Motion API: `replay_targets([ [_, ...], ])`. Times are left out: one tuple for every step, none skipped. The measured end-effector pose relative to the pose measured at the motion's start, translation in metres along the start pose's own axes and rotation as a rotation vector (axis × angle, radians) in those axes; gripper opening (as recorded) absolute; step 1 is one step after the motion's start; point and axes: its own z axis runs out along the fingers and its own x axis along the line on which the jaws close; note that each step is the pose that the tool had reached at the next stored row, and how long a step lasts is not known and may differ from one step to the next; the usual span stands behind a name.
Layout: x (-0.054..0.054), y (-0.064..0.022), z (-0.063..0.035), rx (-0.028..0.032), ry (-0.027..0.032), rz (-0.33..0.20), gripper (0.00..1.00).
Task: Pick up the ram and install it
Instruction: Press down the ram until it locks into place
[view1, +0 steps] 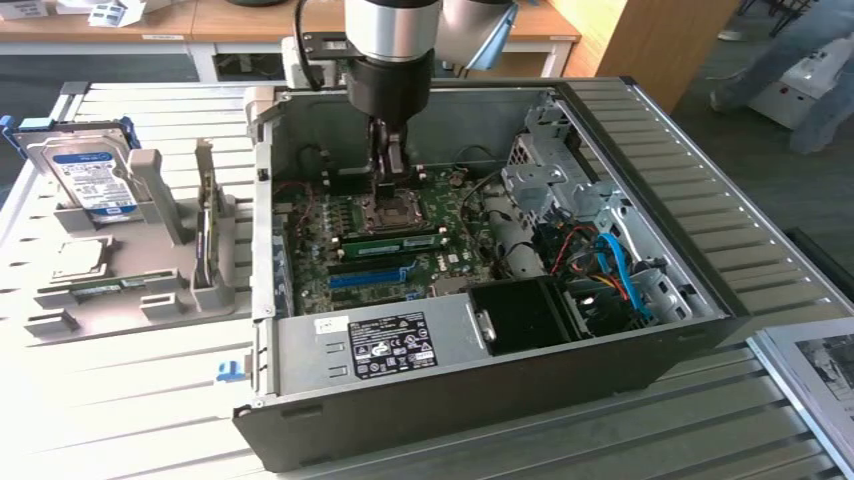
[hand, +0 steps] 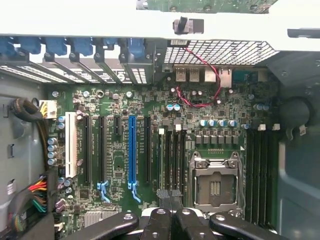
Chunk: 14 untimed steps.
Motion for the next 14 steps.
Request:
replay_targets([
  [0.000, 0.0000, -0.0015, -0.0001, 0.0001, 0.000, 0.10],
  [0.000, 0.0000, -0.0031, -0.0001, 0.0001, 0.000, 0.10],
  [0.000, -0.0001, -0.0044, 0.0000, 0.0001, 0.000, 0.10],
  [0.000, -0.0001, -0.0057, 0.0000, 0.0001, 0.000, 0.10],
  [0.000, -0.0001, -0.0070, -0.0001, 0.0001, 0.000, 0.10],
  [0.000, -0.0001, -0.0082, 0.0000, 0.0002, 0.000, 0.10],
  [0.000, -0.0001, -0.0094, 0.0000, 0.0002, 0.000, 0.10],
  [0.000, -0.0001, -0.0106, -0.0001, 0.0003, 0.000, 0.10],
  [0.000, -0.0001, -0.0117, 0.0000, 0.0003, 0.000, 0.10],
  [0.000, -0.0001, -0.0129, 0.0000, 0.0004, 0.000, 0.10],
  [0.000, -0.0001, -0.0140, 0.0000, 0.0005, 0.000, 0.10],
  [0.000, -0.0002, -0.0151, 0.0000, 0.0005, 0.000, 0.10],
  [-0.001, -0.0002, -0.0161, 0.0000, 0.0005, 0.000, 0.10],
  [-0.001, -0.0002, -0.0173, -0.0001, 0.0006, 0.000, 0.10],
])
